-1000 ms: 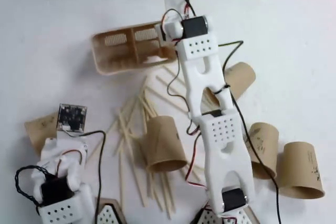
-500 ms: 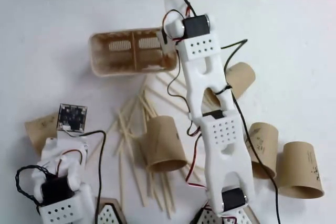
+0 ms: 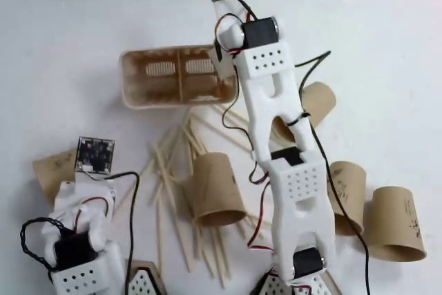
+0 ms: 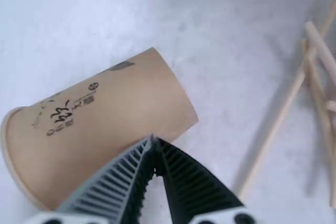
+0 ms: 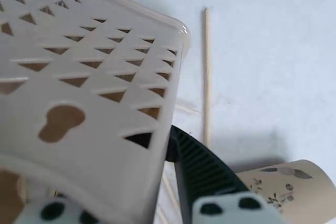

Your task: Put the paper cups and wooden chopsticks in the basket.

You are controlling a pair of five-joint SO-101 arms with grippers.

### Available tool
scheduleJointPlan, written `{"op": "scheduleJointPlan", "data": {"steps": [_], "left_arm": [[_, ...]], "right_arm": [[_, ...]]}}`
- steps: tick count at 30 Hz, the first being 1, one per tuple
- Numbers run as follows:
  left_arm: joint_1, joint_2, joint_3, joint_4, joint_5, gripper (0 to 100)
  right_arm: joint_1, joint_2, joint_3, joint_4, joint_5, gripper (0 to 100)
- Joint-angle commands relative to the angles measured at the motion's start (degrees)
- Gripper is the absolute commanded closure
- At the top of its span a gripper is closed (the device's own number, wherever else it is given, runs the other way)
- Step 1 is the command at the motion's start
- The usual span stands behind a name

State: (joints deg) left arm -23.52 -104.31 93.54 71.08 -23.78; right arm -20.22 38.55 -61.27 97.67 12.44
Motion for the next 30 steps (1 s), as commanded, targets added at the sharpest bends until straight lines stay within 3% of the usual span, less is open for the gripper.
{"op": "scheduleJointPlan", "data": {"steps": [1, 9, 16, 30], "left_arm": [[-0.5, -0.4, -0.2, -1.0, -0.3, 97], [-0.5, -0.4, -0.2, -1.0, -0.3, 97], [-0.4, -0.4, -0.2, -1.0, -0.3, 97], [-0.5, -0.4, 1.4, -3.8, -0.3, 97]], "right_arm": [[0.0, -8.8, 5.1, 0.8, 0.6, 98.1], [0.0, -10.1, 8.1, -2.5, 2.5, 97.4], [-0.8, -9.9, 7.6, -7.9, 2.5, 80.4], [-3.4, -10.8, -1.6, -10.2, 2.5, 81.8]]}}
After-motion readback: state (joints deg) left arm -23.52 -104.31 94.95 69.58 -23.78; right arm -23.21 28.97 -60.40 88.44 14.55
